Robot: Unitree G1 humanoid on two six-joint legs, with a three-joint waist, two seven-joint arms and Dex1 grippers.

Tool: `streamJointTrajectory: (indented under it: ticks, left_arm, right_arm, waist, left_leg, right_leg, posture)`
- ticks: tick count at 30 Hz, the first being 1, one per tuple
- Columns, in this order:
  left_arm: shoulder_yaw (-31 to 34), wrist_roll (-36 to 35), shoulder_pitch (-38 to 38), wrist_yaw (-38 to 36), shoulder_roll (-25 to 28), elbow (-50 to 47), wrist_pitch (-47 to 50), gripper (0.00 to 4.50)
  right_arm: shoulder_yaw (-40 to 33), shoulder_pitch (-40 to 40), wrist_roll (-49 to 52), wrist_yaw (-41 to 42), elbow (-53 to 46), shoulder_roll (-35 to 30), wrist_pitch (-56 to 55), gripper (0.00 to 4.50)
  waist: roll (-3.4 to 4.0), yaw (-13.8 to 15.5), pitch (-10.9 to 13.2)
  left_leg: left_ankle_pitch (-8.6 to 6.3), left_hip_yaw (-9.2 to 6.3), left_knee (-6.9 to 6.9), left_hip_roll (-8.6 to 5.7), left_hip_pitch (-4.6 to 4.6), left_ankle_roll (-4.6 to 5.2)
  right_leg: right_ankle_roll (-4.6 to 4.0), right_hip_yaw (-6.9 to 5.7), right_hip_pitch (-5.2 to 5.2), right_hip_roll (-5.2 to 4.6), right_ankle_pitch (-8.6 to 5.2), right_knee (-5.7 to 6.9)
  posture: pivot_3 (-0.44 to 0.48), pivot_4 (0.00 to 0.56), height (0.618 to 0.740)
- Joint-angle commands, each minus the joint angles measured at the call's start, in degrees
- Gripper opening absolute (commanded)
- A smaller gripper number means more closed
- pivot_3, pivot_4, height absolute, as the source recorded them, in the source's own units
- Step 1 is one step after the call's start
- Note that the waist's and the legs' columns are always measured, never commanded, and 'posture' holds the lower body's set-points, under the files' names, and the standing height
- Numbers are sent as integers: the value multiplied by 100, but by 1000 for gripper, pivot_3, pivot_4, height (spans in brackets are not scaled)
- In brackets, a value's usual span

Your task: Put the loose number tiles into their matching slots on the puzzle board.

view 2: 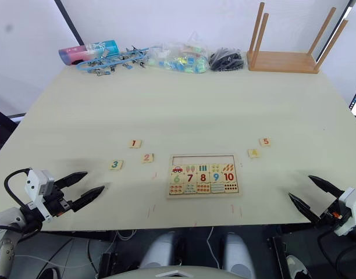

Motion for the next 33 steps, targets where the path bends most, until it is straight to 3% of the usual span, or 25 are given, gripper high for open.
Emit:
streamJointTrajectory:
  ticks: [1,19,25,33]
  left_arm:
    - [36,53,-76,-118,153,89,-131,4500]
    - [-7,46,-720,-649,362,798,-360,4500]
    - [-462,242,-1906,-1248,683,1704,-535,4500]
    - [-1309,998,-3635,-1220,598,3126,-989,4500]
  right_arm:
    - [-29,22,156,125,-205,-21,9,4464]
    - [16,45,304,300,-412,32,128,4464]
    - [96,171,383,329,-807,98,216,4464]
    - [221,243,350,61,-1302,251,231,4464]
  waist:
    - [0,1,0]
    - [-1,8,0]
    - [-4,7,1]
    - [-7,-3,4]
  left_leg:
    - [0,0,0,0,0,0]
    - [-6,20,-1,4,13,8]
    - [-6,23,-2,-7,14,8]
    - [-6,26,-1,-20,15,8]
  right_leg:
    - [0,0,0,0,0,0]
    - [0,15,1,1,0,1]
    - [1,12,2,4,1,2]
    - [23,19,2,8,13,4]
  posture:
    - [0,150,737]
    - [0,150,737]
    - [0,150,737]
    - [0,150,737]
